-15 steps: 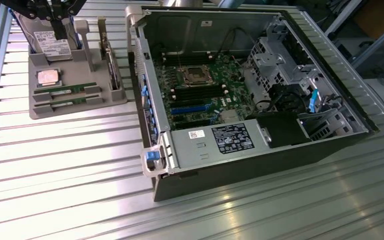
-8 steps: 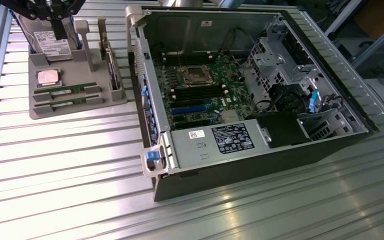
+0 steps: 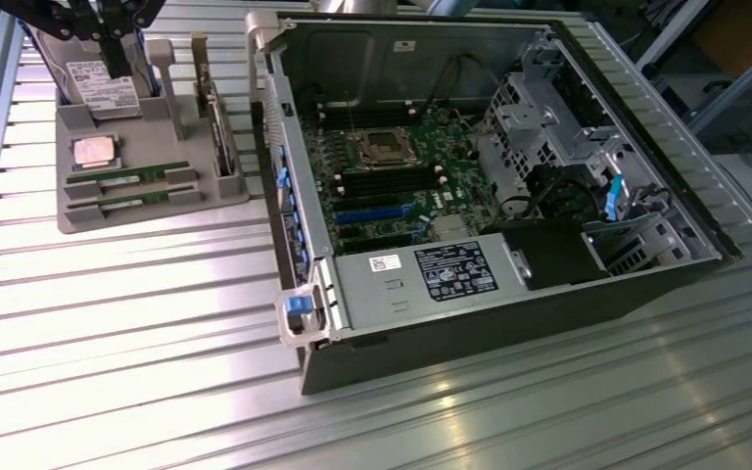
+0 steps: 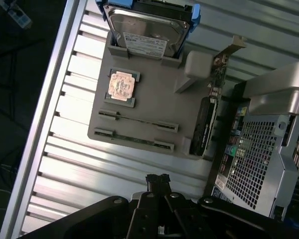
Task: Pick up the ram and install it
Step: 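Pick up the ram and move it above insertion slot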
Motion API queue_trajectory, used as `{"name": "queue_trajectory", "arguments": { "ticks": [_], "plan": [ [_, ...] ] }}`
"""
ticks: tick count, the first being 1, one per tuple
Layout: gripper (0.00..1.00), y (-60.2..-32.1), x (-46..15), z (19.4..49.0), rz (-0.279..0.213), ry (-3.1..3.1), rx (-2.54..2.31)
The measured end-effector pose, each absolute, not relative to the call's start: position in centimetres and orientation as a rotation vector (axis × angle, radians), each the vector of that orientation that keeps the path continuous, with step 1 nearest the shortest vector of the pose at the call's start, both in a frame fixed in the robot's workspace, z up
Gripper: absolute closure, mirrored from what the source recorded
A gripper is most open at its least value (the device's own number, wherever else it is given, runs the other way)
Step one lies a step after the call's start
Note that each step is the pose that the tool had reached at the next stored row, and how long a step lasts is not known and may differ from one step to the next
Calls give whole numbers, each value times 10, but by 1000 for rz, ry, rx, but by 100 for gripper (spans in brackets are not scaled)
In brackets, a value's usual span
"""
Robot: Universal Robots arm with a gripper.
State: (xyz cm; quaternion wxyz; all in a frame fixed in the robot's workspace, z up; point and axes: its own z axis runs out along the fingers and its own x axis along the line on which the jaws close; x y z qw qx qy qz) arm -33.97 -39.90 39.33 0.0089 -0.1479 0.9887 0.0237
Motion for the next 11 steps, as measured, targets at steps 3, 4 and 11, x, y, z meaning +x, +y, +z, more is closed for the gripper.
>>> {"name": "queue_trajectory", "arguments": {
  "ticks": [3, 4, 11],
  "plan": [
    [90, -399, -340, 393, 75, 3083, -499],
    [90, -399, -340, 393, 75, 3081, -515],
    [90, -399, -340, 393, 75, 3070, -583]
  ]
}}
